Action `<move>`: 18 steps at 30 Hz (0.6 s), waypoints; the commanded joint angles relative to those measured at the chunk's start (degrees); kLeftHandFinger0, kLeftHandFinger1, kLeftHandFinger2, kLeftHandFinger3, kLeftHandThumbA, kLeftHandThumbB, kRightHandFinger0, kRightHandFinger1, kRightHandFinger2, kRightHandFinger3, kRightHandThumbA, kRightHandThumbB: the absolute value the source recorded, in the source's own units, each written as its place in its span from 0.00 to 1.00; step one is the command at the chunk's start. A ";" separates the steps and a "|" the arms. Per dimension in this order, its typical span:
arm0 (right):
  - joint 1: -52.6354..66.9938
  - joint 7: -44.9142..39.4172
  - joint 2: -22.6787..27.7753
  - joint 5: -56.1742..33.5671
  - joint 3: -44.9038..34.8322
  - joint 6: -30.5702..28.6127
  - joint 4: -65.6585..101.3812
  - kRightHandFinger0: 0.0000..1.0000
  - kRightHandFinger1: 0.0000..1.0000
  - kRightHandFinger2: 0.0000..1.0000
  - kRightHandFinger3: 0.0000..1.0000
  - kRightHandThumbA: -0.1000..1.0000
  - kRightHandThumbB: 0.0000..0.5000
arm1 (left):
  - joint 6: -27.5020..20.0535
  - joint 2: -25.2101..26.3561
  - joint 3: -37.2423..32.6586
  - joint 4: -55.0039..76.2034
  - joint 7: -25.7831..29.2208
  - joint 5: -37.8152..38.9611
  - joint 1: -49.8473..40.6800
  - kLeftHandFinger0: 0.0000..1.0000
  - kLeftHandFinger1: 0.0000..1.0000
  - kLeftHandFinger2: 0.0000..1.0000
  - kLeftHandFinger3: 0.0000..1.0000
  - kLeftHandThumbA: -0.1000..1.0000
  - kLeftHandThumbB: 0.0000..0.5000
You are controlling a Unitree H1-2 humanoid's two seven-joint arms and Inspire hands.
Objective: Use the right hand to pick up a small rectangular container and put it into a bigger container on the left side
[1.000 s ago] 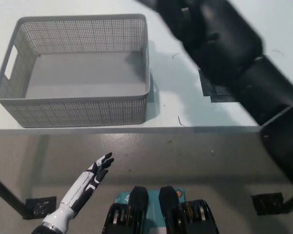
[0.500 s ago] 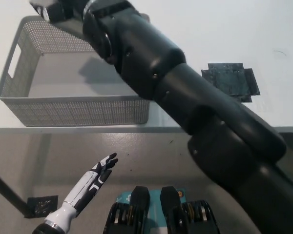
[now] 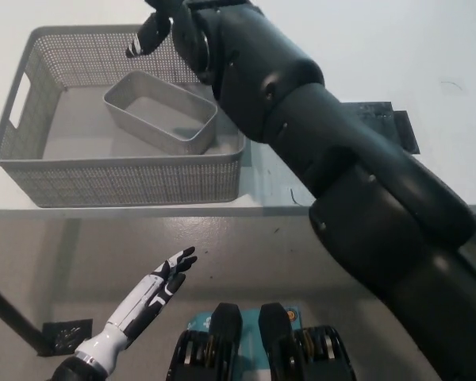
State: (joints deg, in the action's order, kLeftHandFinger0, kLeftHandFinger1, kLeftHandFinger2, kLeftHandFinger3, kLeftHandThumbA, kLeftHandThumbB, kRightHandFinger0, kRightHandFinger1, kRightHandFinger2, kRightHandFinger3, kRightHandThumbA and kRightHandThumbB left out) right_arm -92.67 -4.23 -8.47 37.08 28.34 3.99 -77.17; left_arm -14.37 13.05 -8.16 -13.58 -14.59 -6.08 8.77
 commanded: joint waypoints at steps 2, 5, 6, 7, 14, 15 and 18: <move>-6.09 -2.68 4.13 -8.40 -7.51 -6.09 4.19 1.00 1.00 1.00 1.00 1.00 1.00 | -0.19 0.67 -0.34 1.04 -0.42 -0.38 1.55 1.00 1.00 1.00 1.00 1.00 0.65; -5.72 -0.08 7.95 -10.45 -11.45 -11.41 9.13 1.00 1.00 1.00 1.00 1.00 1.00 | -0.35 0.59 -0.54 0.85 -0.14 -0.80 1.20 1.00 1.00 1.00 1.00 1.00 0.65; -5.75 -0.48 10.04 -10.49 -12.39 -11.38 12.51 1.00 1.00 1.00 1.00 1.00 0.92 | -0.07 0.64 -0.51 1.10 -0.17 -0.70 1.11 1.00 1.00 1.00 1.00 1.00 0.64; -4.71 -1.50 13.55 -10.13 -13.42 -9.71 20.24 1.00 1.00 1.00 1.00 1.00 0.88 | 0.11 0.69 -0.44 1.12 -0.26 -0.40 1.13 1.00 1.00 1.00 1.00 1.00 0.64; 4.57 -8.26 29.60 -11.26 -19.60 -5.60 52.86 1.00 1.00 1.00 1.00 1.00 0.76 | 0.10 1.18 -0.12 0.79 -0.60 0.25 1.78 1.00 1.00 1.00 1.00 1.00 0.62; 8.70 -9.58 32.71 -12.28 -21.99 -4.24 61.29 1.00 1.00 1.00 1.00 1.00 0.68 | 0.11 1.08 -0.03 0.57 -0.61 0.48 1.95 1.00 1.00 1.00 1.00 1.00 0.63; 18.06 -11.05 37.06 -15.97 -27.49 -1.92 75.95 1.00 1.00 1.00 1.00 1.00 0.66 | -1.32 1.43 0.01 0.08 -0.08 -0.25 1.71 1.00 1.00 1.00 1.00 1.00 0.60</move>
State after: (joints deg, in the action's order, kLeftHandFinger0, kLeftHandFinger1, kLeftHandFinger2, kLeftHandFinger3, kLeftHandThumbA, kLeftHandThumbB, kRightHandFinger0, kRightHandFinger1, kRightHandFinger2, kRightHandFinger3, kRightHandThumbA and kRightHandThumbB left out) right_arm -85.32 -6.98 8.56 30.06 14.22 -0.79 -46.99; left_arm -13.81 12.99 -8.70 -14.32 -14.64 -6.24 9.08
